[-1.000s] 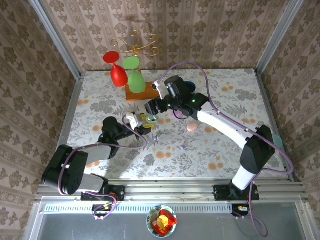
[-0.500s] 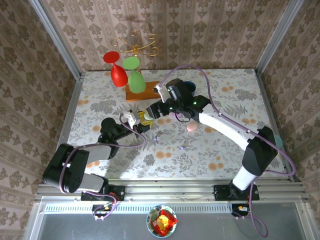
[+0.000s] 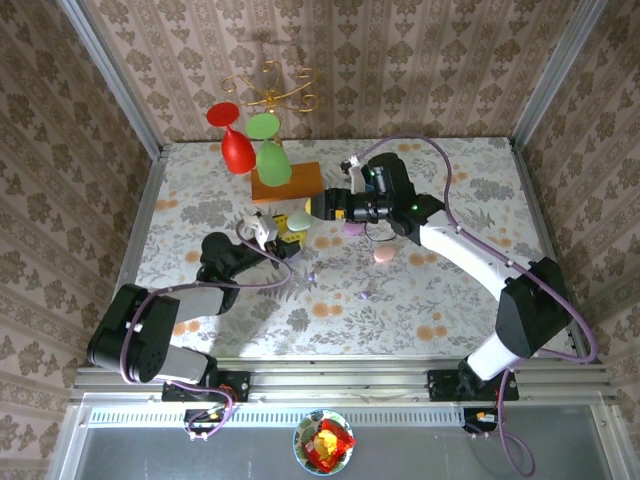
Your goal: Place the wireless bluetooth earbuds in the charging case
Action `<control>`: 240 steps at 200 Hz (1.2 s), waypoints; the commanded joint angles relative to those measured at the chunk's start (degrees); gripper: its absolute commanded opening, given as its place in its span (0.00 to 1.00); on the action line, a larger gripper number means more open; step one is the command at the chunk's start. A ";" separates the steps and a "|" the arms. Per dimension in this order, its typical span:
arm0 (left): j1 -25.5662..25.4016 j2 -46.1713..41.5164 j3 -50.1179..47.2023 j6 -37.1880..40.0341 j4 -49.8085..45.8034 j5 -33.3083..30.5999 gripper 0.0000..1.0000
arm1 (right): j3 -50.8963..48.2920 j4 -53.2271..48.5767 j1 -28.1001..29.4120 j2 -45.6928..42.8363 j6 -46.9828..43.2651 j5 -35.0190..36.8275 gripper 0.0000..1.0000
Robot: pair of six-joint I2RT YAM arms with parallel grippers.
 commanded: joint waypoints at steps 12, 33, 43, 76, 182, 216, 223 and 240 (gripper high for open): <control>-0.71 -0.35 2.26 -1.06 3.14 -2.64 0.36 | -1.98 7.91 -0.48 -0.16 11.49 -9.08 0.84; -0.90 -0.18 2.85 -0.52 3.11 -3.01 0.36 | -1.88 8.45 -0.50 0.72 12.24 -10.81 0.80; -1.08 0.01 3.14 -0.45 3.11 -3.04 0.36 | -1.88 10.21 -0.47 1.40 13.65 -12.29 0.77; -1.71 0.08 3.58 -0.29 3.04 -2.95 0.36 | -2.53 15.77 -0.38 2.63 17.91 -14.74 0.71; -2.52 -0.44 3.51 0.17 3.02 -3.45 0.36 | -3.29 21.34 -0.47 5.18 21.76 -15.45 0.44; -2.51 -0.35 3.30 -0.09 2.98 -3.17 0.37 | -3.79 21.31 -0.56 5.29 21.96 -15.29 0.28; -2.51 -0.44 3.17 -0.04 2.84 -3.17 0.38 | -3.93 21.11 -0.72 5.28 21.91 -15.12 0.26; -2.51 -0.53 2.89 0.35 2.68 -3.20 0.42 | -4.11 20.99 -0.97 5.15 21.42 -14.92 0.22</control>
